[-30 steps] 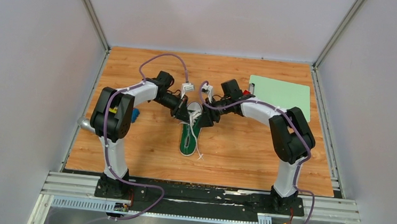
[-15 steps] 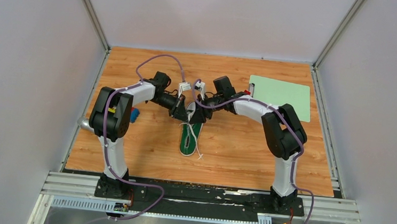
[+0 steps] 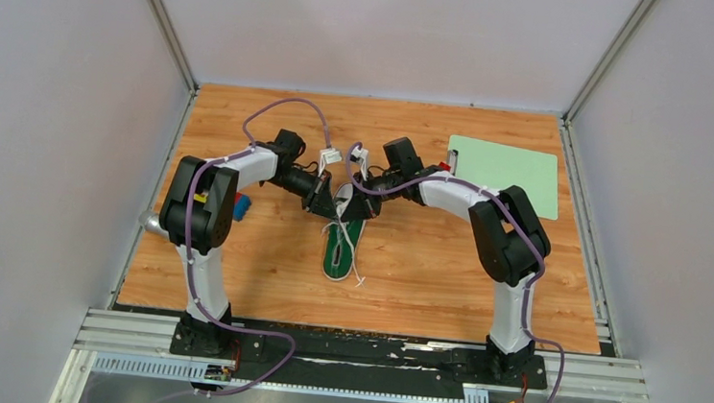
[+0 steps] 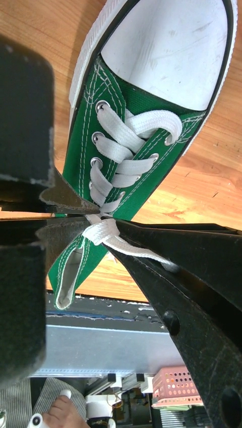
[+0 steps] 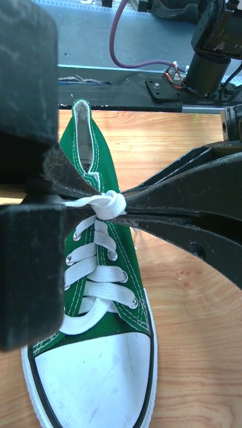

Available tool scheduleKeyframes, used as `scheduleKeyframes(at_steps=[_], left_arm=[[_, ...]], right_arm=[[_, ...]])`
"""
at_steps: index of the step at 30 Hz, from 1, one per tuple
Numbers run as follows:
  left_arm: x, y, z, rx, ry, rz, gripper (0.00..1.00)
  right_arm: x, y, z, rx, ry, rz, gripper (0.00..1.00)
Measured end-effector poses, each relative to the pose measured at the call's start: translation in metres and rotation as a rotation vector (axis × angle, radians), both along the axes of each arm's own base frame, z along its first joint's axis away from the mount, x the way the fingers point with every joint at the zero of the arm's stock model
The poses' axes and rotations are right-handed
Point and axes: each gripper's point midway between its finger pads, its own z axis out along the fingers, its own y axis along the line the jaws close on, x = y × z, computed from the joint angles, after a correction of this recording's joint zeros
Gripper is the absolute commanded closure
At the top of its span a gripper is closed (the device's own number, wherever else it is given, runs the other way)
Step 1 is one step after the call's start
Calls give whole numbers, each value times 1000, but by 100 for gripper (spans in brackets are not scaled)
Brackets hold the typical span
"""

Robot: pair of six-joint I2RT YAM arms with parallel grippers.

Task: Tie the shoes
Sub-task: Cross the shoelace with the shoelace.

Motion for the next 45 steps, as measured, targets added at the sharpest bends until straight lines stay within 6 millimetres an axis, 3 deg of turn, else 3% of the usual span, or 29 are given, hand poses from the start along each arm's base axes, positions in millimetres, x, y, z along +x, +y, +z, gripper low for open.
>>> scheduleKeyframes(at_steps=[7, 11, 20, 31, 37, 45], left_arm=[[-1, 2, -1, 5, -9, -9, 70], [-7, 5, -3, 10, -9, -27, 64], [-14, 6, -1, -1, -7, -50, 60], [-2, 2, 9, -11, -32, -38, 56], [1, 0, 13, -19, -43, -40, 62], [5, -5, 16, -21, -71, -67, 90]], right_arm=[[0, 0, 0, -2, 2, -3, 100], [4, -1, -3, -18, -7, -21, 100], [7, -2, -5, -33, -15, -39, 100], [7, -2, -6, -36, -12, -43, 100], [7, -2, -5, -36, -10, -44, 100], [7, -2, -5, -37, -1, -46, 100]])
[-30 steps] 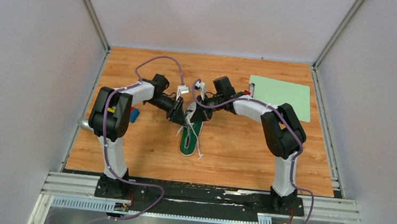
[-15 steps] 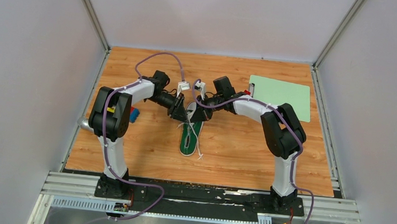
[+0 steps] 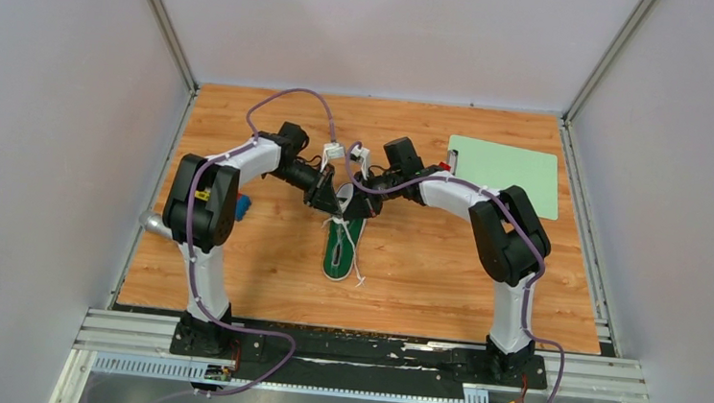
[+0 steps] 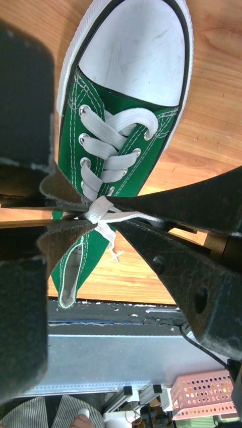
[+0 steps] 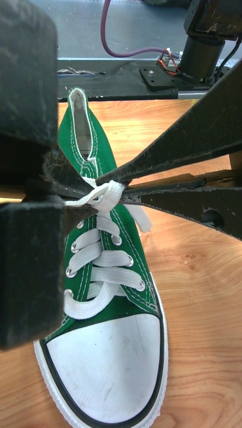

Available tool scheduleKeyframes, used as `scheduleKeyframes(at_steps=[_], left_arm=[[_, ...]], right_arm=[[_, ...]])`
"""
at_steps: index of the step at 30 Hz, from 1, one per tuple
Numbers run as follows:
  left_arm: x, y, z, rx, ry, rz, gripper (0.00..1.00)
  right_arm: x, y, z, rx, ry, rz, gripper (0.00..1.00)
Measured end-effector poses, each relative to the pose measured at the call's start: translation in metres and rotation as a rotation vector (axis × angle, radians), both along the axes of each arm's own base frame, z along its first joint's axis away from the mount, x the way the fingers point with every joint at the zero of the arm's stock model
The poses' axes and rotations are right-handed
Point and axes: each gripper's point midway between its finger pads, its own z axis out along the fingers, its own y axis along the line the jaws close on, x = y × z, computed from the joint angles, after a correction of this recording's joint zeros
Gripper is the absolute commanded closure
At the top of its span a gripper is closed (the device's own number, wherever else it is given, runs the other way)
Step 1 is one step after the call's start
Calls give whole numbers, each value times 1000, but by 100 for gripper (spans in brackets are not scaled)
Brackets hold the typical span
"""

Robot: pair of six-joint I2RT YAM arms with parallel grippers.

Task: Tie the shoes
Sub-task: Cross the shoelace with the shoelace.

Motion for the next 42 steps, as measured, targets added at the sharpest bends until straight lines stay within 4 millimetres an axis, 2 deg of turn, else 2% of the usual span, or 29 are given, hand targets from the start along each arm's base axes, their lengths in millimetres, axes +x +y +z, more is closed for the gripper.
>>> scheduleKeyframes(at_steps=[4, 20, 24, 34, 42], left_arm=[[1, 0, -2, 4, -11, -18, 100], [-2, 0, -14, 63, -92, 7, 100], [-1, -2, -9, 76, -120, 48, 100], [2, -6, -12, 50, -27, 163, 100], [5, -7, -10, -8, -1, 195, 100]], right_arm=[[-1, 0, -1, -3, 6, -2, 100], [-3, -4, 0, -2, 57, -14, 100], [-3, -5, 2, 7, 70, -12, 100], [-4, -13, 1, 10, 127, -33, 100], [-7, -14, 13, 62, 211, -24, 99]])
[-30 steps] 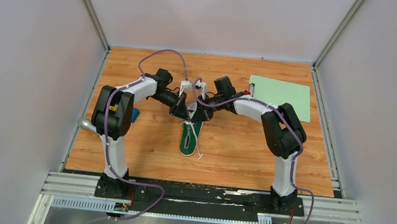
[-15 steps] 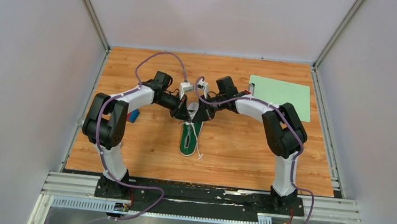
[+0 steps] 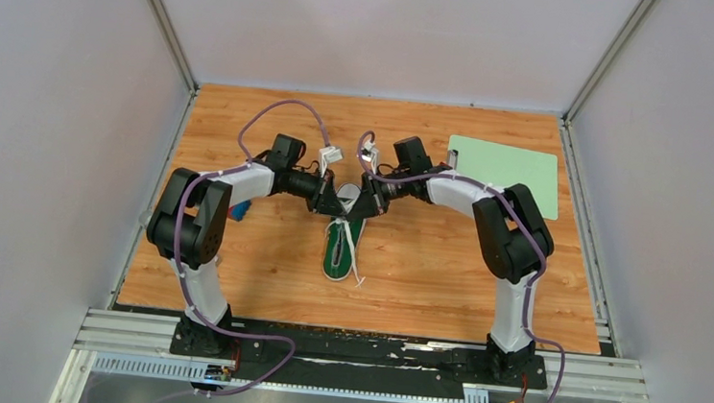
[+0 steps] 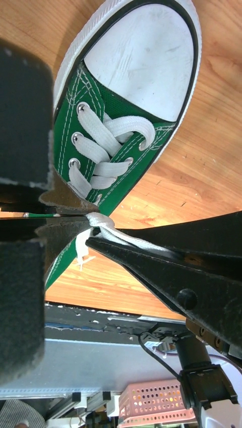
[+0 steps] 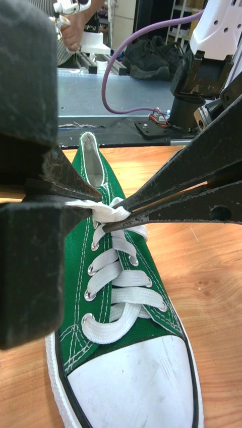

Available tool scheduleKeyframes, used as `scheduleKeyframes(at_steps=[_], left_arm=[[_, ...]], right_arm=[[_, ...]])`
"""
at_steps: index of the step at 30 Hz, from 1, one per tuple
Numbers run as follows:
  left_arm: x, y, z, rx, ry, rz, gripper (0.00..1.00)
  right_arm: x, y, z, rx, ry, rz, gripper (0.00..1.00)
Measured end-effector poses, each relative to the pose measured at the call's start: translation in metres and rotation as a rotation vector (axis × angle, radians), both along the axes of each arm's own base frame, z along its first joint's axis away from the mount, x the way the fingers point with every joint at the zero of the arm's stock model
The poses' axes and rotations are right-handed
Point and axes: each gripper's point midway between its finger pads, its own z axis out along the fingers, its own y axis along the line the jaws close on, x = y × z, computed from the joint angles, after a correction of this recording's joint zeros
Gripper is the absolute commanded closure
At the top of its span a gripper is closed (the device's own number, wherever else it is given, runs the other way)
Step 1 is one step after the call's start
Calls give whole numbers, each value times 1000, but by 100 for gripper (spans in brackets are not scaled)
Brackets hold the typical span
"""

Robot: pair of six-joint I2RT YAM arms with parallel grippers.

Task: Tie the shoes
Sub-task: Cross the shoelace with the shoelace.

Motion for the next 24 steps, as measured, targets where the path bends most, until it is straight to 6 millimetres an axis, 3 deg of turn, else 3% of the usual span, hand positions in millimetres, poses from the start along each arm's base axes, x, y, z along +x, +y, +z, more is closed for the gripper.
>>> scheduleKeyframes(at_steps=[21, 24], left_arm=[[1, -3, -9, -67, 35, 92, 100], [0, -3, -10, -81, 43, 104, 100]], right_arm=[[-4, 12, 0, 32, 202, -35, 98], [-5, 16, -2, 16, 238, -56, 91]])
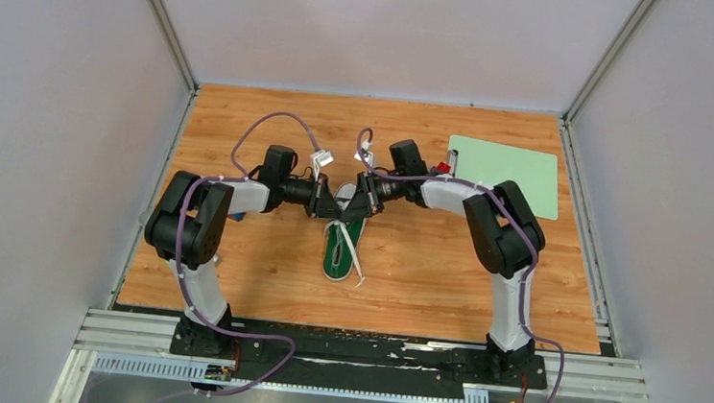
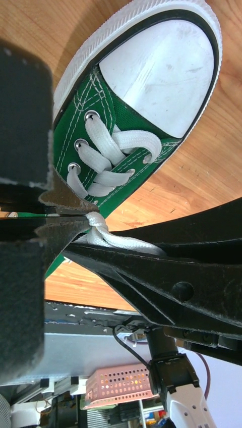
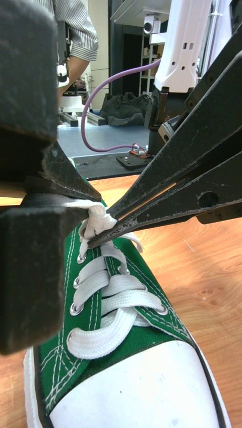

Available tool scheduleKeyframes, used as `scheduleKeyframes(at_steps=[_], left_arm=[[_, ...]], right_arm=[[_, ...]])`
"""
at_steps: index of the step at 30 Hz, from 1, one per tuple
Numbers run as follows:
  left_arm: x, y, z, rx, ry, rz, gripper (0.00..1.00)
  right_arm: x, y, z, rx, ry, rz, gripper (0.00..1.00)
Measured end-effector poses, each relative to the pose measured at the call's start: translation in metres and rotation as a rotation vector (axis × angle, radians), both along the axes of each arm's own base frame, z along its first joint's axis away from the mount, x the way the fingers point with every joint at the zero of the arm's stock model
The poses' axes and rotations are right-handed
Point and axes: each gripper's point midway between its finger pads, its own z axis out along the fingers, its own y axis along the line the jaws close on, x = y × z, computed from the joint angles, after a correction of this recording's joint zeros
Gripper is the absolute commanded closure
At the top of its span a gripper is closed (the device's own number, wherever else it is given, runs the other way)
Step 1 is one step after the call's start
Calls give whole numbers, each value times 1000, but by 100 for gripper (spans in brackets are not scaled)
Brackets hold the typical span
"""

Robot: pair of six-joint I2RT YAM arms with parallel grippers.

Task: Tie the shoes
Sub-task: Cross the shoelace with the shoelace.

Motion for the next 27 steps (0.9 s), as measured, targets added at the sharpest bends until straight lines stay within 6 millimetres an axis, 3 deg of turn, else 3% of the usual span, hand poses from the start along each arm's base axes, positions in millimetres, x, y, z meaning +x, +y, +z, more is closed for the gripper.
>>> scheduleKeyframes(at_steps=[7, 13, 16, 20, 27], left_arm=[[-1, 2, -2, -26, 12, 25, 100], [-1, 2, 1, -47, 14, 24, 100], [-1, 2, 0, -53, 23, 22, 100], [-2, 2, 0, -57, 23, 20, 100], [-2, 2, 0, -59, 21, 20, 100]], right_arm=[[1, 4, 3, -14, 44, -31, 66], [-3, -19, 11, -38, 21, -47, 57], [-1, -36, 17, -38, 5, -72, 63], [7, -48, 15, -57, -10, -111, 80], [12, -39, -11, -147, -4, -144, 84]])
